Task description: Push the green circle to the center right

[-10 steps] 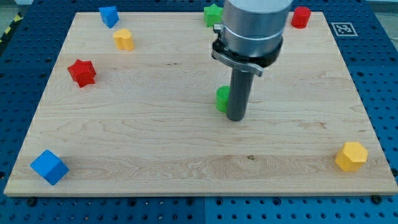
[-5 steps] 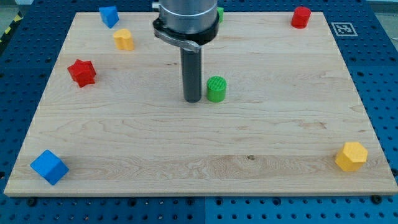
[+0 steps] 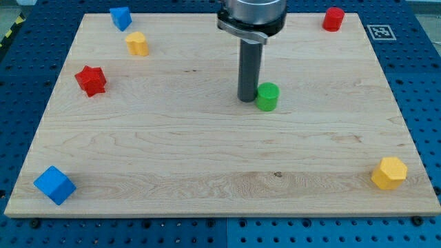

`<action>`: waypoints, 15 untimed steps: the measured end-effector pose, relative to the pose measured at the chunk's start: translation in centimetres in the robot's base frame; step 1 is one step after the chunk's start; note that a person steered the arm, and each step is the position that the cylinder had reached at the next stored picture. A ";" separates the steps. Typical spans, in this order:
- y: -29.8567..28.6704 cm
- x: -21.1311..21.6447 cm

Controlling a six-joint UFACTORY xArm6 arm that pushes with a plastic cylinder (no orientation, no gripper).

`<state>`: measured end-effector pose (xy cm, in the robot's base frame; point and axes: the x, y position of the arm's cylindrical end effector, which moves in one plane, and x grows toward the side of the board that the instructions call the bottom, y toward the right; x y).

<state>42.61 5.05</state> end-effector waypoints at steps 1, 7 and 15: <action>1.9 0.3; 10.4 3.4; 10.2 -4.2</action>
<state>38.38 15.25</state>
